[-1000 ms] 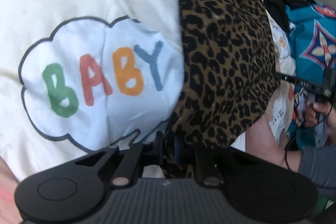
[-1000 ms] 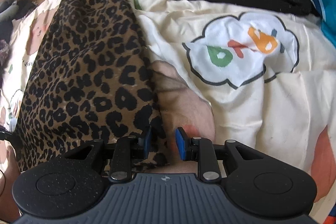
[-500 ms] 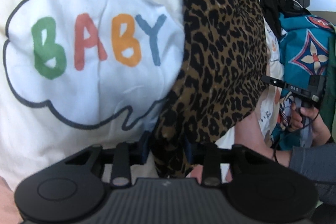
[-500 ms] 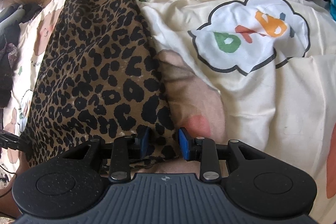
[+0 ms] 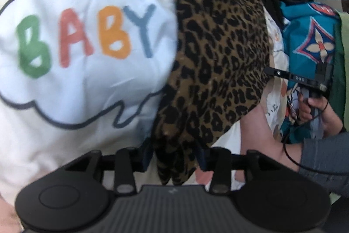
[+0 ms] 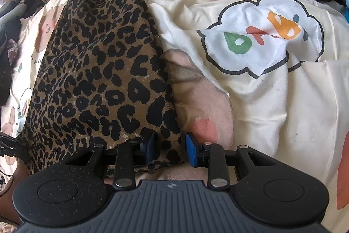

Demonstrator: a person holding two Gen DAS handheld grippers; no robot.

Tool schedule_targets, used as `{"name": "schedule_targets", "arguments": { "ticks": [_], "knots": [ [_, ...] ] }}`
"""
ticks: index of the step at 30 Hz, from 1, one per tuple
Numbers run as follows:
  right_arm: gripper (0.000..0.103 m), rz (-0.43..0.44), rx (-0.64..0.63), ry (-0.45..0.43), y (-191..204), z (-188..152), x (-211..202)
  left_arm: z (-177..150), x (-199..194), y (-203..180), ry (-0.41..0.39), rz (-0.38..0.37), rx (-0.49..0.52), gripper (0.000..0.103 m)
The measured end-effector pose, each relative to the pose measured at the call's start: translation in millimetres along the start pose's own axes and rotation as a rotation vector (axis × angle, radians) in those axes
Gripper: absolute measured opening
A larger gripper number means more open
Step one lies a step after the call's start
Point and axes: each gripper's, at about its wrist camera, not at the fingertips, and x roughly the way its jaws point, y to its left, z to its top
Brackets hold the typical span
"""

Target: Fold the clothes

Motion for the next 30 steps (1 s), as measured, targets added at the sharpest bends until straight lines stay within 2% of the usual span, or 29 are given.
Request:
{"name": "schedule_targets", "arguments": {
  "ticks": [4, 6, 11, 14, 15, 16, 18, 21, 23, 30],
  "knots": [
    [0.037, -0.001, -0.002, 0.002, 0.5, 0.5, 0.2, -5.4, 5.3, -1.4, 0.023, -0.043, 0.009, 0.046],
    [0.037, 0.002, -0.004, 0.001, 0.1, 0.5, -0.6, -7.6, 4.6, 0.9, 0.032, -0.062, 0.000, 0.042],
    [0.037, 0.003, 0.004, 0.000, 0.1, 1.5, -1.2, -7.8, 4.6, 10.7, 0.033, -0.106, -0.075, 0.036],
    [0.037, 0.010, -0.007, 0.000, 3.3, 2.8, -0.5, -8.6, 8.7, 9.9, 0.040, -0.132, -0.098, 0.023],
    [0.037, 0.012, -0.009, 0.001, 4.4, 3.3, -0.3, -9.0, 10.1, 9.1, 0.043, -0.135, -0.103, 0.012],
    [0.037, 0.011, -0.010, 0.000, 5.1, 3.7, 0.0, -9.2, 9.8, 9.4, 0.045, -0.145, -0.112, 0.009],
    [0.037, 0.012, -0.008, -0.002, 5.4, 4.2, -0.6, -9.7, 8.6, 9.5, 0.049, -0.169, -0.124, 0.008],
    [0.037, 0.016, -0.010, -0.007, 5.3, 4.1, -3.6, -8.0, -2.3, 5.2, 0.055, -0.187, -0.070, 0.007],
    [0.037, 0.023, -0.010, -0.008, 4.7, 4.3, -4.8, -3.2, -9.2, 7.3, 0.052, -0.171, -0.050, 0.007],
    [0.037, 0.080, -0.020, 0.002, 3.9, 3.2, -6.6, 0.9, -13.5, 25.0, 0.035, -0.124, -0.079, 0.007]
  ]
}}
